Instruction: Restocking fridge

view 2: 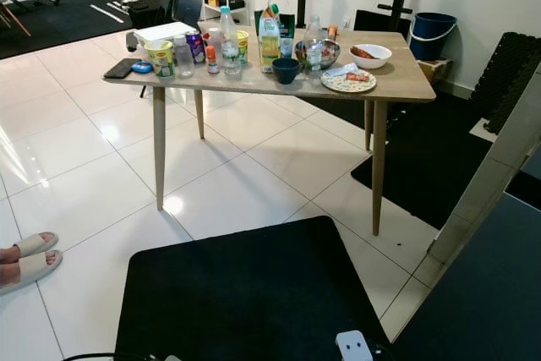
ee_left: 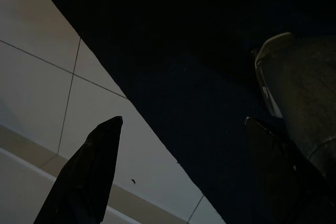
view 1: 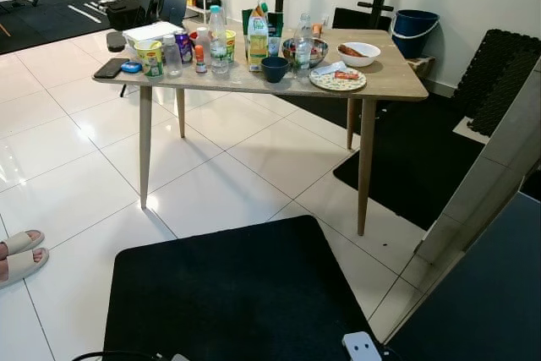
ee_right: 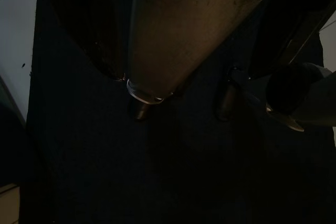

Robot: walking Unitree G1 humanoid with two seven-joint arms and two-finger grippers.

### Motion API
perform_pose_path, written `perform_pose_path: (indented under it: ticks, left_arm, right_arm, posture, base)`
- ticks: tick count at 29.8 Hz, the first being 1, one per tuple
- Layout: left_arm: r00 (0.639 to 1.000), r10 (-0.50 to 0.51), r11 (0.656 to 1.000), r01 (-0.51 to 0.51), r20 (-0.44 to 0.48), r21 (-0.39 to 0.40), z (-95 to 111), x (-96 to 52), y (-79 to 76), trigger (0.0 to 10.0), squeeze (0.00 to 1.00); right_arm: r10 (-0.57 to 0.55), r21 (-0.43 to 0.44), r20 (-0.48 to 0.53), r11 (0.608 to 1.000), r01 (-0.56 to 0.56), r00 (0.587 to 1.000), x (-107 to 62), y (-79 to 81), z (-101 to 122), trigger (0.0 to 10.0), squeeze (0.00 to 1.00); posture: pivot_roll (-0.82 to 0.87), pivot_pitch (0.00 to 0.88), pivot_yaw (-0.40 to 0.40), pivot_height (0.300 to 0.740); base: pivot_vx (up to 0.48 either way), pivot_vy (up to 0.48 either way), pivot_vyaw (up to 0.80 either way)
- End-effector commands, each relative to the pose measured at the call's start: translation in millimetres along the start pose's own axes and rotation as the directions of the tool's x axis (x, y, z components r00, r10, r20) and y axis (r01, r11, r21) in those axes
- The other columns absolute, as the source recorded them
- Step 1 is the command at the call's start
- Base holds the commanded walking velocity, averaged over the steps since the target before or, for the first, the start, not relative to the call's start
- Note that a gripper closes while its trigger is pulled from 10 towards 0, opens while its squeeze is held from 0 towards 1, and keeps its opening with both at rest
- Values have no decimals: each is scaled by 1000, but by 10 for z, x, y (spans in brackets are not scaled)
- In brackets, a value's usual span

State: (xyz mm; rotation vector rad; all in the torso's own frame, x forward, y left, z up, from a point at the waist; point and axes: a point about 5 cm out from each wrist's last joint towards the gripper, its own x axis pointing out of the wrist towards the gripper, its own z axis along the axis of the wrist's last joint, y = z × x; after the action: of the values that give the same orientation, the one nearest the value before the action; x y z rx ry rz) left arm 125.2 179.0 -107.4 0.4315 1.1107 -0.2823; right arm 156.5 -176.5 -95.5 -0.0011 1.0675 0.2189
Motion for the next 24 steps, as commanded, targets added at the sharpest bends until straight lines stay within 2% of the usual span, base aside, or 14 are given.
perform_pose_path:
  ticks: [1, 8, 12, 16, 20, 24]
  left_arm:
    - [999, -35, 999, 35, -33, 6, -91, -13, -83, 10000, 0]
    - [999, -41, 999, 42, -26, 14, -41, -3, -79, 10000, 0]
    - [999, -49, 999, 49, -11, 14, 11, 5, -57, 10000, 0]
    - [999, -34, 999, 34, -19, 4, -11, 1, -1, 10000, 0]
    - [1000, -13, 999, 13, -8, -31, 5, 2, 49, 10000, 0]
    - [999, -27, 999, 27, -21, -19, -37, -4, -1, 10000, 0]
  right_arm:
    - [-7, -11, -23, 1000, 7, 1000, -8, -9, -49, 10000, 0]
    - [-15, -39, -28, 999, 14, 999, -7, -35, -13, 10000, 0]
    - [-31, -8, -9, 999, 31, 999, -19, -94, 22, 10000, 0]
    - [-44, -21, -5, 999, 44, 999, -26, -127, 37, 10000, 0]
    - [-17, -92, -10, 996, 16, 1000, -13, -78, 48, 10000, 0]
    - [-18, -55, -15, 998, 18, 1000, -8, -45, 9, 10000, 0]
  posture:
    - [-22, 0, -4, 740]
    - [-23, 0, 1, 740]
    - [-23, 0, -4, 740]
    - [-23, 0, -14, 740]
    - [-22, 0, -13, 740]
    - [-18, 0, -9, 740]
  base:
    - [0, 0, 0]
    - [0, 0, 0]
    - [0, 0, 0]
    - [0, 0, 0]
    - [0, 0, 0]
    - [0, 0, 0]
